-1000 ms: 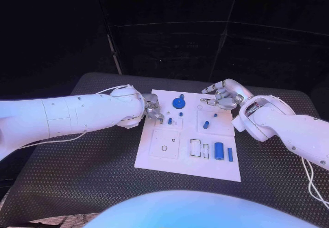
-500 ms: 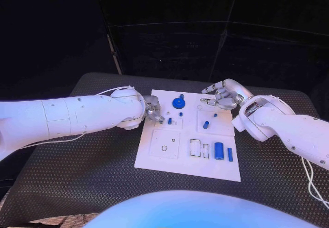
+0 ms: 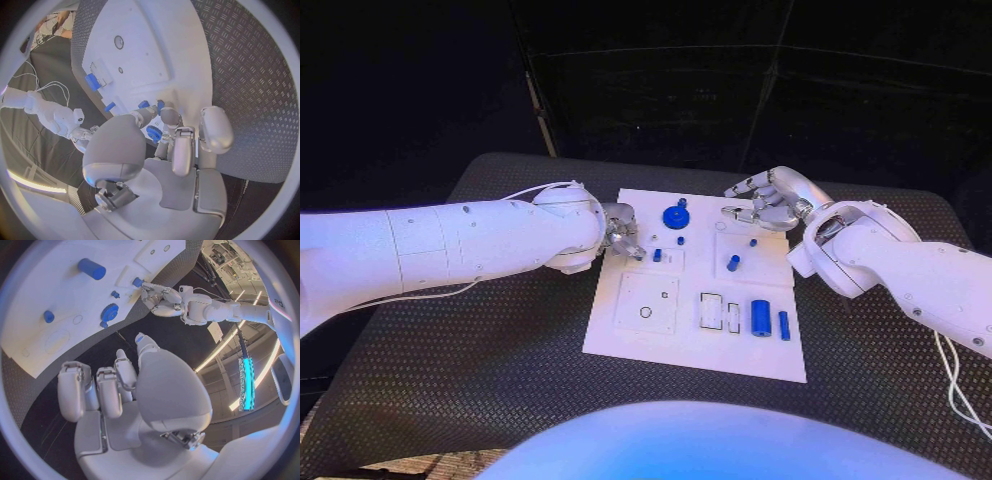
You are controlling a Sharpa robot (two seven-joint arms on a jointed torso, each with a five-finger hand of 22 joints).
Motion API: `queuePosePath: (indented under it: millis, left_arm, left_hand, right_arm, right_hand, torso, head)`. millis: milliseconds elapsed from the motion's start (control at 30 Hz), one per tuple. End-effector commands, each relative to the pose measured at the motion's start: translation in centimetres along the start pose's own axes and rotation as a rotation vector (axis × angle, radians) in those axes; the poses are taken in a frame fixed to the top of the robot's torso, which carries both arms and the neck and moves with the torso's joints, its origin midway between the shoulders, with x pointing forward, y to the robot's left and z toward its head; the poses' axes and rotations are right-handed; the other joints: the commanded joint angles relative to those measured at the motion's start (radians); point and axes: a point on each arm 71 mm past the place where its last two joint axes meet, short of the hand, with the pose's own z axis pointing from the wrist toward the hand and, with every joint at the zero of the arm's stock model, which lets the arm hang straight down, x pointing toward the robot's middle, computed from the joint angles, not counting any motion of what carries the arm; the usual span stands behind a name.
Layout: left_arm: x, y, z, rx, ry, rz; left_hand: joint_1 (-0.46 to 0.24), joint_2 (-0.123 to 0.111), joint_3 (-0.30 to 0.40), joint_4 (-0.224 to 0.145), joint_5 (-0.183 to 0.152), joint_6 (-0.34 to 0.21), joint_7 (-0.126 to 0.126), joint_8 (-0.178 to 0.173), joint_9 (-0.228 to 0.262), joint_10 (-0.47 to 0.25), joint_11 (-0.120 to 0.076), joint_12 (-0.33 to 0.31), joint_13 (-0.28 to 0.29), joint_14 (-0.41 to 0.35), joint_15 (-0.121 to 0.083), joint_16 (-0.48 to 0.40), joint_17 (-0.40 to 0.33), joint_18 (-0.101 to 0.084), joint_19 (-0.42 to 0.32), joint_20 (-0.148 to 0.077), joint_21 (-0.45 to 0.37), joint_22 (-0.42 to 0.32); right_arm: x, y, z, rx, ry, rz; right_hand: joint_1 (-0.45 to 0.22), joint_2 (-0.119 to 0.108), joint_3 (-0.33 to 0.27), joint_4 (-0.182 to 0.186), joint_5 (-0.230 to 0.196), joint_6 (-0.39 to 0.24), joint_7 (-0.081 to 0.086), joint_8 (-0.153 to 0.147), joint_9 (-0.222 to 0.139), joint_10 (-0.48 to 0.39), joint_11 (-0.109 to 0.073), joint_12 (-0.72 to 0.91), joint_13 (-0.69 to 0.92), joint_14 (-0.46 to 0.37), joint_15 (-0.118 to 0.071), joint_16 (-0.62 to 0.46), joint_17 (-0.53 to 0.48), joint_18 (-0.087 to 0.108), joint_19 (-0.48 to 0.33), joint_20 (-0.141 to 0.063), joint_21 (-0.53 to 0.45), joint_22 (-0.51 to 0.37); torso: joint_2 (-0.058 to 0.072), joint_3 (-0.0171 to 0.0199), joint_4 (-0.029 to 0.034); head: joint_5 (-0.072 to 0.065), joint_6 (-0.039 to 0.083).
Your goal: Assemble the parts on the task board
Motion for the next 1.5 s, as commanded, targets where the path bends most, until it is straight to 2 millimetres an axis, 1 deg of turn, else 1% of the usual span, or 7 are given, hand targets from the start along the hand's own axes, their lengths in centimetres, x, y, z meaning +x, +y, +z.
queuePosePath:
  millis: [33,500,667,867,1133,1367,1500]
  left_arm:
    - [0.6,0.2,0.0,-0.015,0.042,0.025]
    - [0.7,0.2,0.1,-0.019,0.063,0.037]
    - [0.7,0.2,0.2,-0.023,0.076,0.045]
    - [0.8,0.1,0.4,-0.027,0.093,0.057]
    - [0.7,-0.3,0.8,-0.028,0.1,0.064]
    - [0.7,-0.5,1.0,-0.028,0.107,0.064]
    - [0.7,-0.5,1.1,-0.029,0.107,0.064]
  left_hand:
    - [-0.001,0.006,0.136,-0.13,0.003,0.0,-0.005,0.006,0.0,0.004,-0.001,0.005,0.003,0.085,-0.005,0.006,0.175,-0.019,0.007,-0.001,0.004,0.056]
    - [-0.002,0.005,0.138,-0.132,0.003,0.0,-0.005,0.007,0.001,0.005,-0.001,0.006,0.006,0.085,-0.005,0.006,0.175,-0.019,0.007,-0.001,0.004,0.056]
    - [-0.014,0.006,0.138,-0.129,0.001,0.002,-0.006,0.01,0.003,0.011,-0.001,0.013,0.017,0.085,-0.005,0.006,0.175,-0.019,0.007,-0.001,0.003,0.057]
    - [-0.041,0.007,0.13,-0.117,-0.001,0.006,-0.009,0.014,0.005,0.017,-0.003,0.022,0.032,0.086,-0.006,0.007,0.177,-0.019,0.007,-0.002,0.002,0.058]
    - [-0.092,0.004,0.09,-0.086,-0.003,0.021,-0.017,0.014,0.005,0.033,-0.008,0.043,0.068,0.088,-0.01,0.011,0.187,-0.02,0.01,-0.005,0.009,0.064]
    - [-0.103,-0.001,0.077,-0.081,-0.003,0.025,-0.019,0.013,0.004,0.035,-0.01,0.046,0.076,0.088,-0.011,0.012,0.189,-0.021,0.011,-0.006,0.011,0.065]
    - [-0.125,0.001,0.062,-0.066,-0.003,0.031,-0.02,0.009,0.001,0.034,-0.011,0.048,0.079,0.088,-0.012,0.012,0.189,-0.021,0.011,-0.007,0.01,0.066]
  right_arm:
    - [0.0,0.2,0.0,-0.009,0.004,0.001]
    - [0.0,0.2,0.0,-0.009,0.004,0.002]
    - [0.0,0.2,0.0,-0.01,0.004,0.002]
    - [0.0,0.2,0.0,-0.01,0.004,0.002]
    - [0.0,0.2,0.0,-0.01,0.004,0.002]
    - [0.0,0.2,0.1,-0.01,0.005,0.002]
    - [0.0,0.2,0.1,-0.01,0.005,0.002]
  right_hand:
    - [-0.006,-0.002,-0.005,0.001,0.003,-0.006,0.0,0.006,0.0,-0.005,0.0,0.005,-0.001,0.094,0.0,-0.004,0.234,0.011,-0.004,-0.003,-0.005,0.021]
    - [-0.006,-0.002,-0.005,0.001,0.003,-0.006,0.0,0.006,0.0,-0.005,0.0,0.005,-0.001,0.094,0.0,-0.004,0.234,0.011,-0.004,-0.003,-0.005,0.021]
    - [-0.006,-0.002,-0.005,0.001,0.003,-0.006,0.0,0.006,0.0,-0.005,0.0,0.005,-0.001,0.094,0.0,-0.004,0.234,0.011,-0.004,-0.003,-0.005,0.021]
    - [-0.006,-0.002,-0.005,0.001,0.003,-0.006,0.0,0.006,0.0,-0.005,0.0,0.005,-0.001,0.094,0.0,-0.004,0.234,0.011,-0.004,-0.003,-0.005,0.021]
    - [-0.006,-0.002,-0.005,0.001,0.003,-0.006,0.0,0.006,0.0,-0.005,0.0,0.005,-0.001,0.094,0.0,-0.004,0.234,0.011,-0.004,-0.003,-0.005,0.021]
    - [-0.006,-0.001,-0.005,0.0,0.005,-0.007,0.0,0.007,0.0,-0.005,0.0,0.007,-0.001,0.094,0.0,-0.004,0.234,0.011,-0.004,-0.003,-0.006,0.021]
    - [-0.007,-0.001,-0.005,0.0,0.005,-0.007,0.0,0.007,0.0,-0.005,0.0,0.007,-0.001,0.094,0.0,-0.004,0.234,0.011,-0.005,-0.003,-0.006,0.021]
  torso:
    - [0.0,0.0002,-0.0006]
    - [0.0,0.0005,0.0003]
    - [0.0,0.0005,-0.0012]
    - [0.0,0.0006,-0.0008]
    - [-0.001,0.0006,-0.0006]
    - [0.0,0.0008,-0.0005]
    - [0.0,0.0003,-0.0001]
  head:
    - [-0.001,0.0]
    - [-0.002,0.0]
    - [-0.001,0.0]
    - [-0.002,0.0]
    - [-0.003,0.0]
    - [-0.003,0.0]
    - [-0.003,0.0]
